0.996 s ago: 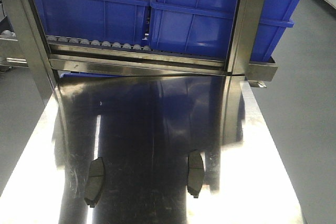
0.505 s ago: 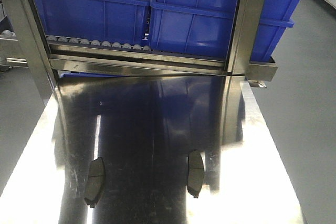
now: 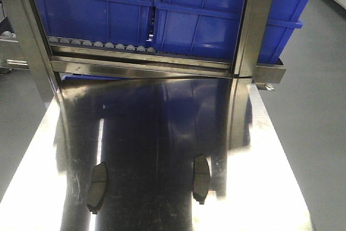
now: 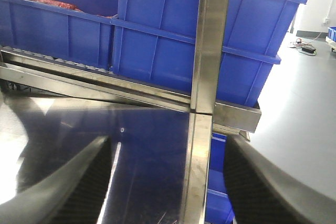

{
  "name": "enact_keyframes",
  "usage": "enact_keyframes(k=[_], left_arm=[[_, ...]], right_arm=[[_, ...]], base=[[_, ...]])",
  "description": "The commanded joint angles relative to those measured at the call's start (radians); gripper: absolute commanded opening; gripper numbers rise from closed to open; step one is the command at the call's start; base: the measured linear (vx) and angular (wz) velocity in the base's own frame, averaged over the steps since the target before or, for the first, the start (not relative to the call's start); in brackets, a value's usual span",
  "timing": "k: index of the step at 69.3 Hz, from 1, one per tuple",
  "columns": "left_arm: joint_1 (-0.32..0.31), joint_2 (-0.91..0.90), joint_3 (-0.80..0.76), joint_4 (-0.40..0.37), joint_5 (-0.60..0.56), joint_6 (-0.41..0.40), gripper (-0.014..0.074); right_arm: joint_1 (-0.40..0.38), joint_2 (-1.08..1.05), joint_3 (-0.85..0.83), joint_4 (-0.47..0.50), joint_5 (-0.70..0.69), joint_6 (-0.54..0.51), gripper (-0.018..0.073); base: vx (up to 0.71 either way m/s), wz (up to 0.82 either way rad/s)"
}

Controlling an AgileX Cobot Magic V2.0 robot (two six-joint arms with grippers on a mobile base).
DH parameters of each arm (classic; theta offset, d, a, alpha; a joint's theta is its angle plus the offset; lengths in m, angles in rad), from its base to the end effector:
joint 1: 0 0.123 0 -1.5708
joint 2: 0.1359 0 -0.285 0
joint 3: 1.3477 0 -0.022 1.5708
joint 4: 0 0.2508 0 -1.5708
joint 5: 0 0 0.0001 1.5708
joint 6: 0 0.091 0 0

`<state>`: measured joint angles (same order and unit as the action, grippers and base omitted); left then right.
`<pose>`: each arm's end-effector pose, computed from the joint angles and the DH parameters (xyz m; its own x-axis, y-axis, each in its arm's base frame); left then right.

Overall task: Move and align brake pads A on conveyor
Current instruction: 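Lower the open left gripper over the brake pad nearest it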

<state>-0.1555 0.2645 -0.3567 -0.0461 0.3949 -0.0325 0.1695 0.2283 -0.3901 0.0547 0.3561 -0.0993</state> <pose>0.0682 -0.0123 0.2810 -0.2232 -0.0409 -0.9739 0.1557 0.9848 -0.0770 0.0606 0.0121 0.2979 -0.0958 -0.0651 -0.9933 -0.1922 0.9803 -0.0457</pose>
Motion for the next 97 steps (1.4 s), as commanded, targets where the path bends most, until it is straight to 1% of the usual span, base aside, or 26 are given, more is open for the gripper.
enact_keyframes(k=[1, 5, 12, 15, 24, 35, 45, 54, 59, 66, 71, 83, 91, 97], left_arm=[[-0.004, 0.014, -0.026, -0.01, -0.107, -0.012, 0.0447], [-0.004, 0.033, -0.035, -0.01, -0.116, -0.018, 0.0447], [-0.004, 0.132, -0.098, -0.009, -0.06, -0.058, 0.0444], [-0.004, 0.194, -0.138, -0.009, -0.012, -0.072, 0.0444], [-0.004, 0.401, -0.264, -0.009, 0.146, -0.073, 0.0443], [-0.004, 0.643, -0.382, -0.012, 0.288, -0.073, 0.0443], [-0.004, 0.827, -0.431, -0.015, 0.341, -0.071, 0.0443], [-0.006, 0.939, -0.462, -0.075, 0.351, -0.041, 0.0443], [-0.032, 0.983, -0.484, -0.098, 0.353, -0.012, 0.0443], [-0.101, 1.042, -0.525, -0.099, 0.347, -0.016, 0.0443], [-0.153, 1.086, -0.56, -0.095, 0.343, -0.04, 0.0443], [-0.256, 1.207, -0.645, -0.095, 0.346, -0.101, 0.0443], [-0.304, 1.276, -0.682, -0.063, 0.346, -0.151, 0.0443], [-0.319, 1.32, -0.692, -0.042, 0.354, -0.208, 0.0443]], right_arm=[[-0.007, 0.011, -0.026, -0.005, -0.073, -0.009, 0.0453], [-0.007, 0.011, -0.026, -0.005, -0.073, -0.009, 0.0453], [-0.007, 0.011, -0.026, -0.005, -0.073, -0.009, 0.0453], [-0.007, 0.011, -0.026, -0.005, -0.073, -0.009, 0.0453], [-0.007, 0.011, -0.026, -0.005, -0.073, -0.009, 0.0453], [-0.007, 0.011, -0.026, -0.005, -0.073, -0.009, 0.0453], [-0.007, 0.011, -0.026, -0.005, -0.073, -0.009, 0.0453], [-0.007, 0.011, -0.026, -0.005, -0.073, -0.009, 0.0453], [-0.007, 0.011, -0.026, -0.005, -0.073, -0.009, 0.0453], [-0.007, 0.011, -0.026, -0.005, -0.073, -0.009, 0.0453], [-0.007, 0.011, -0.026, -0.005, -0.073, -0.009, 0.0453], [-0.007, 0.011, -0.026, -0.005, -0.073, -0.009, 0.0453], [-0.007, 0.011, -0.026, -0.005, -0.073, -0.009, 0.0453], [-0.007, 0.011, -0.026, -0.005, -0.073, -0.009, 0.0453]], base=[[0.0, 0.0], [0.0, 0.0], [0.0, 0.0], [0.0, 0.0], [0.0, 0.0], [0.0, 0.0], [0.0, 0.0], [0.0, 0.0], [0.0, 0.0], [0.0, 0.0], [0.0, 0.0], [0.0, 0.0], [0.0, 0.0], [0.0, 0.0]])
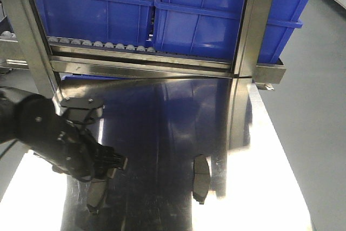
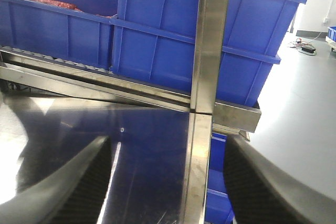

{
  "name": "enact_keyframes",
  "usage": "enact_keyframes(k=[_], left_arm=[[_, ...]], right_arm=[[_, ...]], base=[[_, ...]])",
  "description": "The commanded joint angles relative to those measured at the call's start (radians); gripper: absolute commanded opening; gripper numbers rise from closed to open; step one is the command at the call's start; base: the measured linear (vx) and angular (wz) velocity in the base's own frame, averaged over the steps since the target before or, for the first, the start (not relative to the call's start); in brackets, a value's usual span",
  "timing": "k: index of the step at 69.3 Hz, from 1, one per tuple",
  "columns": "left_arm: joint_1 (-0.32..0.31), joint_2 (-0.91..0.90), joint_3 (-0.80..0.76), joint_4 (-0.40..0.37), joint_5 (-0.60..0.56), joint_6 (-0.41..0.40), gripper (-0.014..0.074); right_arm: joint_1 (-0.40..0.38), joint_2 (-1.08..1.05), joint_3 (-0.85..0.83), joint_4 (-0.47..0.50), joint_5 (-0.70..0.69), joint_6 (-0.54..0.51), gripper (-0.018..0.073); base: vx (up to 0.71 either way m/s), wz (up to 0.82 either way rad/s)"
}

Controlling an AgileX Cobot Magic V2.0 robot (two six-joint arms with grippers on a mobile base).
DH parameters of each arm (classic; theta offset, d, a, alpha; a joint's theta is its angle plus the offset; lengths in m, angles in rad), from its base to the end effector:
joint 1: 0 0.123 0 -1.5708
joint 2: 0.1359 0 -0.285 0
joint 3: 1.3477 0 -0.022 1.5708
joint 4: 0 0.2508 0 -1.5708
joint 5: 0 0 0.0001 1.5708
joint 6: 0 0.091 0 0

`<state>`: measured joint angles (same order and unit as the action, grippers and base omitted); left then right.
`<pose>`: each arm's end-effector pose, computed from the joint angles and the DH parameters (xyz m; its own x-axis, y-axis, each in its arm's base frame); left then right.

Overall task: Move and align brake pads A on conveyor
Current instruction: 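Lower the open left gripper over the brake pad nearest it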

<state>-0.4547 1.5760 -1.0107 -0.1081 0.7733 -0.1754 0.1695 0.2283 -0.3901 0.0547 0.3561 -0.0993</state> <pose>0.2679 -0.1386 0.2232 -0.9400 0.1818 -0.2888 0.2316 0.9614 -0.1485 0.0606 0.0121 0.2979 -0.0958 -0.0651 -0.9933 -0.1922 0.9803 -0.0457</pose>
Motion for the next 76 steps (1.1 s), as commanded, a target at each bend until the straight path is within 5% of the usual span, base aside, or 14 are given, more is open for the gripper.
enact_keyframes(k=[1, 34, 76], left_arm=[[-0.021, 0.017, -0.038, 0.023, -0.024, -0.08, 0.0443], [-0.023, 0.057, -0.038, 0.168, -0.048, -0.308, 0.0444], [-0.024, 0.182, -0.038, 0.132, -0.097, -0.33, 0.0444]], right_arm=[[-0.007, 0.011, -0.026, -0.005, -0.073, -0.009, 0.0453], [-0.007, 0.011, -0.026, -0.005, -0.073, -0.009, 0.0453], [-0.007, 0.011, -0.026, -0.005, -0.073, -0.009, 0.0453]], base=[[0.0, 0.0], [0.0, 0.0], [0.0, 0.0]])
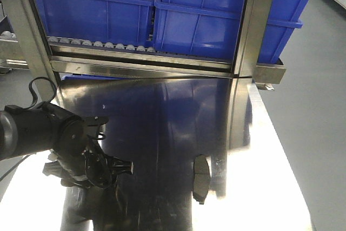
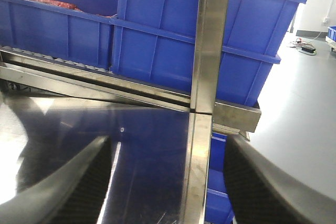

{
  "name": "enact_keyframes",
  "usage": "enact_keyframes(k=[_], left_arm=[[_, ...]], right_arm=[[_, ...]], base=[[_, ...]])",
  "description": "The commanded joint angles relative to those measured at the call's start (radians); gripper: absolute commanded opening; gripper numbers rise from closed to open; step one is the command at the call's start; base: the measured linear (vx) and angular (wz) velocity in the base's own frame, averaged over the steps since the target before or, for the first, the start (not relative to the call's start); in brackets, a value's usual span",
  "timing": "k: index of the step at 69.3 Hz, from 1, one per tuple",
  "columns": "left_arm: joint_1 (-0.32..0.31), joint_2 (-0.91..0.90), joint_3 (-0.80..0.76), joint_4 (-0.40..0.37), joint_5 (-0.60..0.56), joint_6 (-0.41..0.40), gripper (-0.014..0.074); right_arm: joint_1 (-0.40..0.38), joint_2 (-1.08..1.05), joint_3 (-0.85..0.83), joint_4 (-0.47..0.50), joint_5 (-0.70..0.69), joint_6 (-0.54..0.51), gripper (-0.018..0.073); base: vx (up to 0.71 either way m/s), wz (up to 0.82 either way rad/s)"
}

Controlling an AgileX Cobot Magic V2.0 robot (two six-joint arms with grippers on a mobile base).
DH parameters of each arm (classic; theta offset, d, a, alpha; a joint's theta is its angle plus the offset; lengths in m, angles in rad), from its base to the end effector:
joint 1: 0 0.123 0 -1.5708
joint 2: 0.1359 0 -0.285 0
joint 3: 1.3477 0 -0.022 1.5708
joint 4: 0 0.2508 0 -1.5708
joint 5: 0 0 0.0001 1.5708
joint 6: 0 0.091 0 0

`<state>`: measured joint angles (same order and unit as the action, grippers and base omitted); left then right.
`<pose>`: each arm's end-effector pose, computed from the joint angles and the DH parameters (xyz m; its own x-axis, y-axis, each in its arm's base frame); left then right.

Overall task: Move and align brake pads A on conveyor
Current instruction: 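Lower the open left gripper over the brake pad nearest it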

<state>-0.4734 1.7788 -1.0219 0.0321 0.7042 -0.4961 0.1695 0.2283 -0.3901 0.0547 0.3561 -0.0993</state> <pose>0.2893 -0.1461 0.1636 -0.9830 -0.0069 -0.1837 0.0063 0.9975 -0.0708 0.0606 0.0121 0.2979 -0.0958 -0.0651 -0.9933 -0.1922 0.9803 -0.0457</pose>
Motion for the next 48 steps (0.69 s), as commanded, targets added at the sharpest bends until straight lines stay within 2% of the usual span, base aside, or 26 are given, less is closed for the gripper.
enact_keyframes(k=[1, 15, 23, 31, 44, 48], left_arm=[[-0.005, -0.016, -0.027, -0.009, -0.026, -0.01, 0.0444], [-0.005, 0.042, -0.027, -0.009, 0.006, -0.009, 0.0442], [-0.005, 0.053, -0.027, -0.009, 0.026, 0.005, 0.0398], [-0.005, 0.053, -0.027, -0.008, 0.035, 0.019, 0.0279], [-0.005, 0.027, -0.029, -0.006, 0.026, 0.044, 0.0003], [-0.005, -0.011, -0.029, 0.011, 0.019, 0.053, -0.0008]], right_arm=[[-0.007, 0.011, -0.026, -0.005, -0.073, -0.009, 0.0453], [-0.007, 0.011, -0.026, -0.005, -0.073, -0.009, 0.0453], [-0.007, 0.011, -0.026, -0.005, -0.073, -0.009, 0.0453], [-0.007, 0.011, -0.026, -0.005, -0.073, -0.009, 0.0453], [-0.007, 0.011, -0.026, -0.005, -0.073, -0.009, 0.0453], [-0.007, 0.011, -0.026, -0.005, -0.073, -0.009, 0.0453]], base=[[0.0, 0.0], [0.0, 0.0], [0.0, 0.0], [0.0, 0.0], [0.0, 0.0], [0.0, 0.0]])
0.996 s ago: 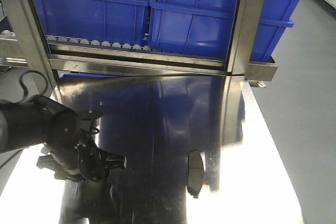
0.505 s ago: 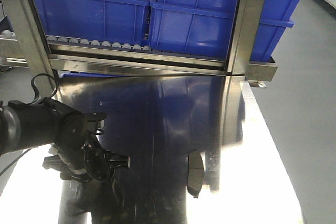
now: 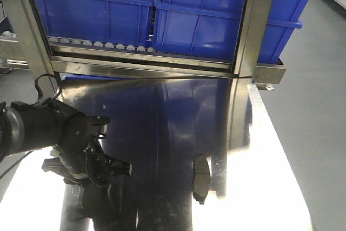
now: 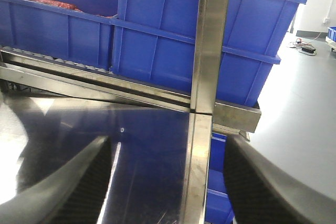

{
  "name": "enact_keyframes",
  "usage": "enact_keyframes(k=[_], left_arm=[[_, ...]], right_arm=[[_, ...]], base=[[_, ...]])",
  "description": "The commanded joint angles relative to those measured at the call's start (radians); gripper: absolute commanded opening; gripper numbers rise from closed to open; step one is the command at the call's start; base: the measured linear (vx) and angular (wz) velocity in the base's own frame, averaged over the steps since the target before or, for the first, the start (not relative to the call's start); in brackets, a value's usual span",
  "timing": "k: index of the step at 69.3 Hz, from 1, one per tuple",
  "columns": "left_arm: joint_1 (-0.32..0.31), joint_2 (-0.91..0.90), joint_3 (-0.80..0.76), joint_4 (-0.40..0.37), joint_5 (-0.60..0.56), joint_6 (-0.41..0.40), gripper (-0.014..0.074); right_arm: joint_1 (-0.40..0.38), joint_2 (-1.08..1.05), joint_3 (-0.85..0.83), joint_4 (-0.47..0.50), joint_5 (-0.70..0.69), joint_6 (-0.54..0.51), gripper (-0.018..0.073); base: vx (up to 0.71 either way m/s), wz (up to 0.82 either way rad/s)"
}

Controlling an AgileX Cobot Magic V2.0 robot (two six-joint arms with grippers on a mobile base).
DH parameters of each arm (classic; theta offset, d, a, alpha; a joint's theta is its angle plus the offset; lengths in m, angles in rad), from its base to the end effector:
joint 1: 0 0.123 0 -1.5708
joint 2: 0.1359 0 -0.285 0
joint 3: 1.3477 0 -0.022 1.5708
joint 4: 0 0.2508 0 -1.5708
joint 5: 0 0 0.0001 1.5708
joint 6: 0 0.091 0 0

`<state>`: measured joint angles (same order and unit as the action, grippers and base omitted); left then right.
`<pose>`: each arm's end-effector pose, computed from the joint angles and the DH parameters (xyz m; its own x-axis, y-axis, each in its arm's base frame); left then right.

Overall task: Move and align brake pads A on conveyor
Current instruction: 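Lower the open left gripper over the brake pad nearest it, then close the left gripper on the pad and lift it off the table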

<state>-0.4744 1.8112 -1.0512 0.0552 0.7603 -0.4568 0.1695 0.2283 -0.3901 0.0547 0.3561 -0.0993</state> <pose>0.2925 -0.1463 0.1589 -0.9885 0.0529 -0.1414 0.0565 0.9982 -0.0214 0.0606 0.0121 0.2979 -0.0958 -0.0651 -0.9933 -0.1922 0.9803 -0.0457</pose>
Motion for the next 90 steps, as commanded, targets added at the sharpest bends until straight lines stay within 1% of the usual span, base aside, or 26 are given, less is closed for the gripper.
enact_keyframes(k=[1, 22, 29, 37, 44, 52, 59, 69, 74, 81, 90], left_arm=[[-0.004, -0.048, 0.0, -0.004, -0.038, 0.013, -0.0008], [-0.003, -0.339, 0.001, 0.154, -0.025, -0.008, -0.0008], [-0.003, -0.443, 0.013, 0.19, -0.017, -0.008, -0.0008], [-0.003, -0.574, 0.055, 0.224, -0.038, -0.008, -0.0008], [-0.003, -0.701, 0.121, 0.249, -0.071, -0.017, -0.0008], [-0.003, -0.848, 0.229, 0.32, -0.135, -0.05, -0.0008], [-0.003, -0.975, 0.323, 0.35, -0.19, -0.058, -0.0008], [-0.003, -1.149, 0.454, 0.364, -0.256, -0.051, -0.0008], [-0.003, -1.235, 0.509, 0.364, -0.272, -0.048, -0.0008], [-0.003, -1.341, 0.572, 0.389, -0.296, -0.048, -0.0008], [-0.003, -1.472, 0.638, 0.403, -0.306, -0.048, -0.0008]], right_arm=[[-0.007, 0.011, -0.026, -0.005, -0.073, -0.009, 0.0453], [-0.007, 0.011, -0.026, -0.005, -0.073, -0.009, 0.0453], [-0.007, 0.011, -0.026, -0.005, -0.073, -0.009, 0.0453], [-0.007, 0.011, -0.026, -0.005, -0.073, -0.009, 0.0453], [-0.007, 0.011, -0.026, -0.005, -0.073, -0.009, 0.0453], [-0.007, 0.011, -0.026, -0.005, -0.073, -0.009, 0.0453], [-0.007, 0.011, -0.026, -0.005, -0.073, -0.009, 0.0453], [-0.007, 0.011, -0.026, -0.005, -0.073, -0.009, 0.0453], [-0.007, 0.011, -0.026, -0.005, -0.073, -0.009, 0.0453], [-0.007, 0.011, -0.026, -0.005, -0.073, -0.009, 0.0453], [-0.007, 0.011, -0.026, -0.005, -0.073, -0.009, 0.0453]], base=[[0.0, 0.0], [0.0, 0.0], [0.0, 0.0], [0.0, 0.0], [0.0, 0.0], [0.0, 0.0], [0.0, 0.0], [0.0, 0.0], [0.0, 0.0], [0.0, 0.0], [0.0, 0.0]])
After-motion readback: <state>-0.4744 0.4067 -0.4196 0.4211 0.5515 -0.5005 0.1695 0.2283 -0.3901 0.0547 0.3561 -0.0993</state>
